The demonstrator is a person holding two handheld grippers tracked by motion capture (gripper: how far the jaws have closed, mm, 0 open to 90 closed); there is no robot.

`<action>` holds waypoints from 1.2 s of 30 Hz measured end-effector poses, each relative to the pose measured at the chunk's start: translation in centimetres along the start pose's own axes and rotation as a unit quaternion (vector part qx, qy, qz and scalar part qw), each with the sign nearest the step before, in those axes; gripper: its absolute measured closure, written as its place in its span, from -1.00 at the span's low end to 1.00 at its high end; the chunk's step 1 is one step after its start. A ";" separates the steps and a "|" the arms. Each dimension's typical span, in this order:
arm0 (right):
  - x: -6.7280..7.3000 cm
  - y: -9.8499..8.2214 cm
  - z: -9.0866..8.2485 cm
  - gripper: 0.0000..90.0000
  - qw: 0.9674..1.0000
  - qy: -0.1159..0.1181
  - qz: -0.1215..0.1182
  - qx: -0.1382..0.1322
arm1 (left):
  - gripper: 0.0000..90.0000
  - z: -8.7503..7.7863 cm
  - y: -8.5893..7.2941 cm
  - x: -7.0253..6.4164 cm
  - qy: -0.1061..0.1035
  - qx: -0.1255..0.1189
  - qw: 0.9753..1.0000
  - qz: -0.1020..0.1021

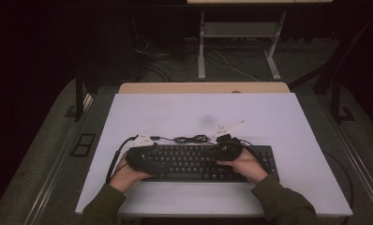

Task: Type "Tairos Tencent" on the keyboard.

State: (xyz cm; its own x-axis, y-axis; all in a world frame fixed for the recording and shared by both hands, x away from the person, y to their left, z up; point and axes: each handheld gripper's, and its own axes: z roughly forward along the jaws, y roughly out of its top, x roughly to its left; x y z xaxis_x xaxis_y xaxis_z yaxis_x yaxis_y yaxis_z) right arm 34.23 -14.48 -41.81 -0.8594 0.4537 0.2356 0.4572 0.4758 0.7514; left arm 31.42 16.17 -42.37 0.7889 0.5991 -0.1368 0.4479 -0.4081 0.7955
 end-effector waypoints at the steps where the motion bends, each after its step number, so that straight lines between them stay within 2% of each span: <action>1: 0.0 0.0 0.1 0.98 1.000 -0.001 -0.001 0.002 | -0.99 0.0 0.0 0.0 0.000 0.001 1.000 0.000; 18: 0.0 -0.4 1.4 0.98 0.999 -0.016 -0.008 0.040 | -0.99 0.0 0.0 0.0 0.000 -0.003 1.000 0.003; 36: -0.1 -0.6 1.7 0.98 0.998 -0.024 -0.013 0.049 | -0.97 -0.1 0.0 0.0 0.000 -0.002 1.000 0.005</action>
State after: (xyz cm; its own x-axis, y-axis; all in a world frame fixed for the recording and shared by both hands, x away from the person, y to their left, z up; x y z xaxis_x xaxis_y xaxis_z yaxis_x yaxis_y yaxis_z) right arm 34.40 -13.52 -43.38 -0.8610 0.4736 0.1854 0.4565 0.5591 0.6921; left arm 31.36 16.21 -42.31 0.7937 0.5944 -0.1291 0.4378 -0.4110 0.7996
